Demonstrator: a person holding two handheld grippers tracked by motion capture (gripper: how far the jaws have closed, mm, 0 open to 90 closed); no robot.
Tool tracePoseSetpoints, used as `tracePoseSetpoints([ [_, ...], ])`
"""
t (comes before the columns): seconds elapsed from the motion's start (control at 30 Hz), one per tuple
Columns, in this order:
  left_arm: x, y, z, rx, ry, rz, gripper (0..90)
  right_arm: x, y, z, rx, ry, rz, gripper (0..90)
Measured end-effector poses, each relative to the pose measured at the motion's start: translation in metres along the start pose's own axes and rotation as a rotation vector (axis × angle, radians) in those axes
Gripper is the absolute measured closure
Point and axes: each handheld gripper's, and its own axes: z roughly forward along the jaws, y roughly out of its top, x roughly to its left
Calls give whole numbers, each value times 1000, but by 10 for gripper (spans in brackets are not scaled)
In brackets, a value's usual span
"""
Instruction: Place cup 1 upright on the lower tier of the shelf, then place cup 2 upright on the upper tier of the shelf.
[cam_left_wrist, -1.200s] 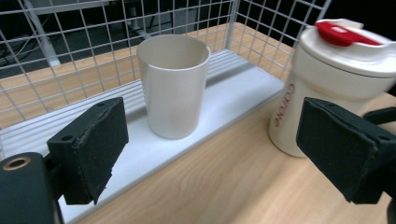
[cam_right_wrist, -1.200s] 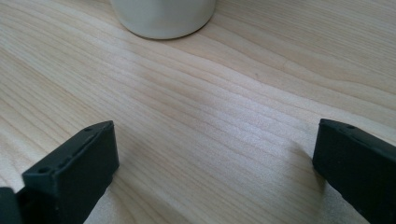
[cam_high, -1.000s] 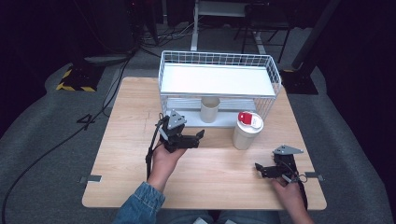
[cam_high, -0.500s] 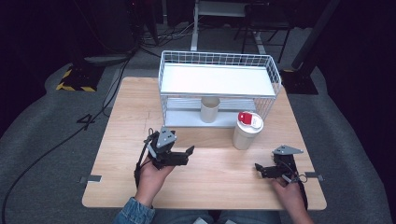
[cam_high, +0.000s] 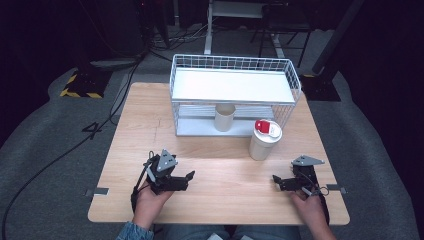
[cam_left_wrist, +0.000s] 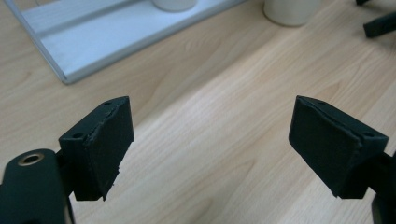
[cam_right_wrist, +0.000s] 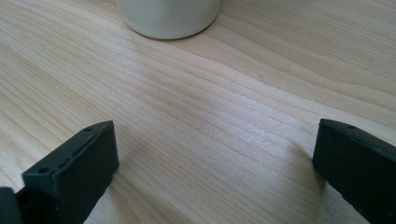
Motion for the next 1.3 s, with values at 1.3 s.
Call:
tracePoseSetpoints([
  [1.3, 21, -48, 24, 177, 14, 15, 91, 1, 0, 0, 1, 17, -18, 7],
])
